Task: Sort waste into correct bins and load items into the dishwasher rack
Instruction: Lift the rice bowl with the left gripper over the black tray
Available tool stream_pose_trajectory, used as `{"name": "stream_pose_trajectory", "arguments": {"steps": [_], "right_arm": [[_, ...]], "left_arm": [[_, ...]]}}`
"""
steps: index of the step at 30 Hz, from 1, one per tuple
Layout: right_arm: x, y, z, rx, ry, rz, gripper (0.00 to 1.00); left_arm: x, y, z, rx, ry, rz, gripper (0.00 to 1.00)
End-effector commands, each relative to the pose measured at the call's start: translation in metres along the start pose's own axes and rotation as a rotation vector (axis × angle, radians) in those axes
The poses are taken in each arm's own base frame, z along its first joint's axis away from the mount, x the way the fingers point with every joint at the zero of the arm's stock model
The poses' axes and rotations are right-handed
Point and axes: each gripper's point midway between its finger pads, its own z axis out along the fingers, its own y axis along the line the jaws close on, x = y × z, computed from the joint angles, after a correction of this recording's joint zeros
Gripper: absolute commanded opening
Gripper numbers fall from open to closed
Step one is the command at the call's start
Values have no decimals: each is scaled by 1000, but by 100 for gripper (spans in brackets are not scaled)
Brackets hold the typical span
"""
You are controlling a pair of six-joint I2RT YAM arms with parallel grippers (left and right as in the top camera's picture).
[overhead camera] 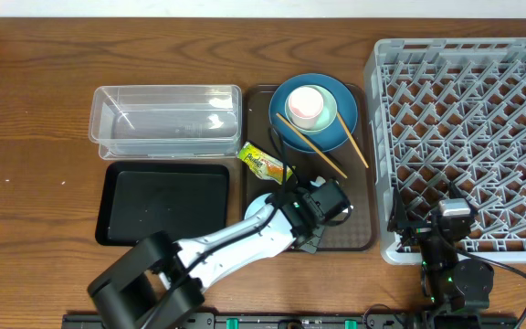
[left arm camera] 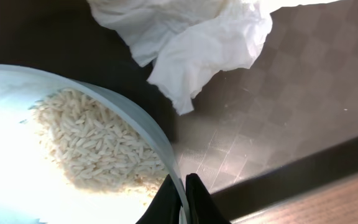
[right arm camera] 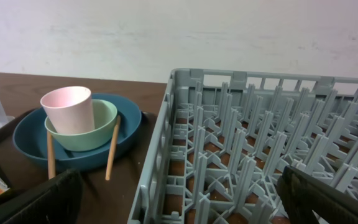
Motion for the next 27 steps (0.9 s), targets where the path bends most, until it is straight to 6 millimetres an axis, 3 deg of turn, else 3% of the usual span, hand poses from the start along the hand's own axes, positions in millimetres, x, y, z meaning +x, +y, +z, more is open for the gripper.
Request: {"name": "stream_pose_trajectory", "arguments": {"steps": [1, 8, 15, 22, 27], "right_arm": [[1, 1, 0, -3, 3, -5, 99], [1, 1, 0, -3, 3, -5, 99], [1, 1, 0, -3, 3, -5, 99], [1, 1, 0, -3, 3, -5, 99], [1, 1, 0, -3, 3, -5, 99]], "left_arm": [[-12, 3, -22, 38, -55, -36, 6], [-23, 31, -73, 69, -141, -120, 6], [-23, 82, -114, 68, -194, -226, 6], [-20, 125, -128, 148, -171, -294, 6], [-20, 143, -135, 280, -159, -345, 6]]}}
